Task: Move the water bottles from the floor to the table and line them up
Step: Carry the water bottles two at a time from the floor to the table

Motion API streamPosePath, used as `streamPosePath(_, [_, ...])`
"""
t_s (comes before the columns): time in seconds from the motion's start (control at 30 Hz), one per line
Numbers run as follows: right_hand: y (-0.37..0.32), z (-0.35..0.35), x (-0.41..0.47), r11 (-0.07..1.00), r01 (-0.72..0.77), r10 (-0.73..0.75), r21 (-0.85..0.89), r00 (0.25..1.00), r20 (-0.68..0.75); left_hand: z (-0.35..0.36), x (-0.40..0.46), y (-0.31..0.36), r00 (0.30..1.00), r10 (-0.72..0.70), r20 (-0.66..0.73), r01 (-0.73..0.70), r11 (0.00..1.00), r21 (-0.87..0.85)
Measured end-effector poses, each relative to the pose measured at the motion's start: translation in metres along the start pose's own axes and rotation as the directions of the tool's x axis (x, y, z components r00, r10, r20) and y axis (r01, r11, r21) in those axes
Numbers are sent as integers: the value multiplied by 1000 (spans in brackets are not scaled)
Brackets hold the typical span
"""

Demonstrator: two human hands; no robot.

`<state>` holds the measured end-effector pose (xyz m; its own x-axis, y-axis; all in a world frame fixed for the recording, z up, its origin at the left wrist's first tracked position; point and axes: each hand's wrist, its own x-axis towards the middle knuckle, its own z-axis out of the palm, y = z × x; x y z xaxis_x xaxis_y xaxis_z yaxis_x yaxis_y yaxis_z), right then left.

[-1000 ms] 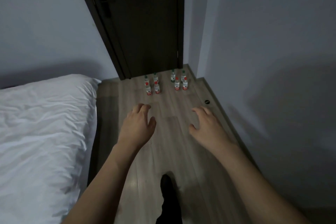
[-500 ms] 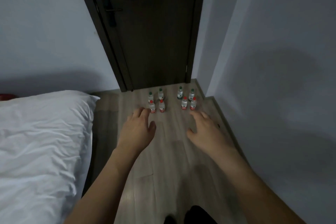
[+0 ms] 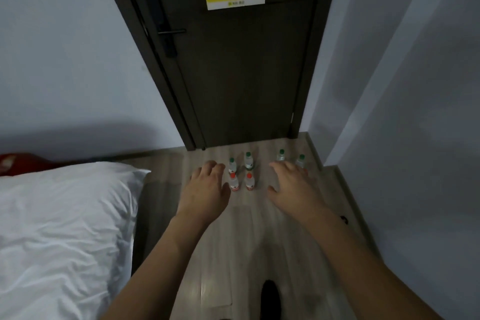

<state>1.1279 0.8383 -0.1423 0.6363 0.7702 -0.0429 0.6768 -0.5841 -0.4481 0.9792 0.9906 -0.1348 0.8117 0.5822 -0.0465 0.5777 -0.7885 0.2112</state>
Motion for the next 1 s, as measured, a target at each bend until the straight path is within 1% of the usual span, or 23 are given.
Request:
streamPosePath(0.07, [1,0,38,1000,0,0,1,1000,9,-3,33,-7,1000,-16,6,16,1000,-1])
streamPosePath(0.17, [3,5,88,1000,-21,19,18,997,69,-2,77,-22,998,-47,43,47,999,4])
streamPosePath(0.33, [10,26,170,998,-56,58,-25,992,111,10,158,-56,992,-60,111,61,998,-9])
streamPosePath(0.47, [12,57,233,993,-101,112,-66,976,188,36,222,-90,978,-31,204,33,999,-9])
streamPosePath(0.6, [23,109,299,982,-137,169,-129,943,287,81,289,-126,947,-35,320,29,999,24])
streamPosePath(0.7, [44,156,344,975,-171,210,-143,919,333,131,332,-148,933,-34,359,31,999,15])
streamPosePath(0.8, [80,221,385,974,-199,226,-112,903,366,205,374,-168,910,-18,414,9,1000,25])
streamPosePath(0.93, [144,338,427,966,-224,259,-133,869,421,342,421,-191,864,-14,503,-17,998,57])
streamPosePath(1.0, [179,406,445,968,-211,251,-137,860,444,419,440,-200,850,-18,526,-15,998,60])
